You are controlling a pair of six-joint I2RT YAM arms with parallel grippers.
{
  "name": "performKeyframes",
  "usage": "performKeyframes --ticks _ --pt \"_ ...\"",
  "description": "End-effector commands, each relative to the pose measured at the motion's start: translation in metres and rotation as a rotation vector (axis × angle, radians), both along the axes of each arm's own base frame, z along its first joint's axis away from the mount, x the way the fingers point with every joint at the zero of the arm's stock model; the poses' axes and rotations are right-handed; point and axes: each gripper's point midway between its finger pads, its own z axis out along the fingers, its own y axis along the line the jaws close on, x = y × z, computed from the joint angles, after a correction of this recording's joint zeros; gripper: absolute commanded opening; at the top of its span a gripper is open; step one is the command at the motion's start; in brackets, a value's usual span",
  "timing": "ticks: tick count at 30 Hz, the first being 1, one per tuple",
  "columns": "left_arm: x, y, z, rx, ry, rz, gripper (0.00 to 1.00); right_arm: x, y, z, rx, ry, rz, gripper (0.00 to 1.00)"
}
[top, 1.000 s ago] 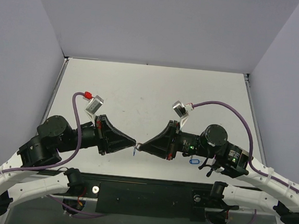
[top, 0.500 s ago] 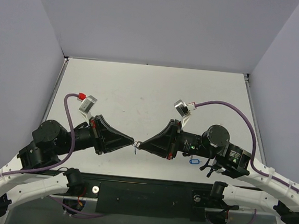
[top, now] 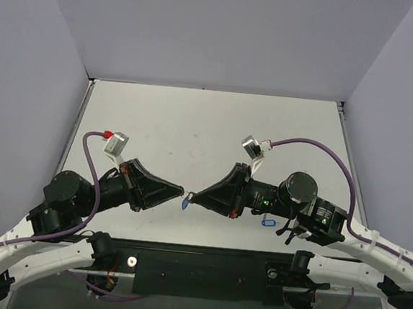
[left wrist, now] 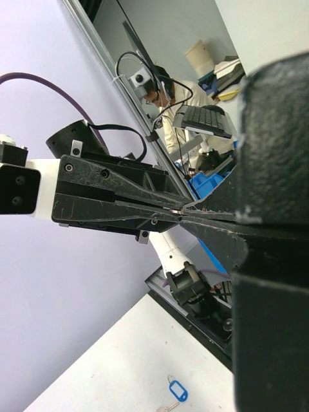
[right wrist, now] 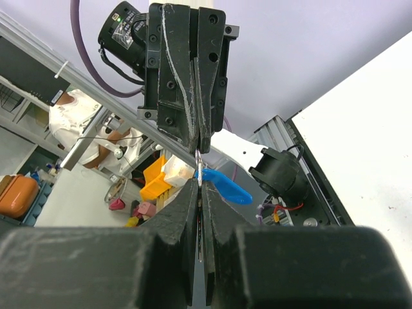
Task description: Remove the keys from the keyring
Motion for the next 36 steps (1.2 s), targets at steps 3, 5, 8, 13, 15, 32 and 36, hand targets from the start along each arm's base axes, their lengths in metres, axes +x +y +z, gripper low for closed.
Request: performKeyframes --ticks 3,5,8,13,15,32,36 --pt "0.003 0.015 0.037 -0.161 -0.009 0.054 0.00 -0.006 -0.002 0.029 0.074 -0.046 0.014 0.00" --pt "0.005 0.015 0.033 -0.161 0.009 0.059 0.00 -0.005 -0.001 0.030 0.073 -0.044 0.013 0.00" --pt "0.005 0.020 0.042 -0.219 0.001 0.066 0.00 -0.005 0.001 0.029 0.071 -0.043 0.015 0.00" --pt "0.006 0.020 0.042 -0.238 0.015 0.070 0.00 -0.005 0.003 0.029 0.074 -0.041 0.017 0.00" --pt "0.007 0.020 0.041 -0.247 0.018 0.070 0.00 -0.005 0.003 0.030 0.075 -0.042 0.017 0.00" --pt "0.008 0.025 0.038 -0.280 0.030 0.085 0.00 -0.005 0.009 0.027 0.073 -0.036 0.026 0.00" --pt "0.006 0.028 0.038 -0.226 0.001 0.100 0.00 -0.007 0.008 0.028 0.075 -0.036 0.033 0.00"
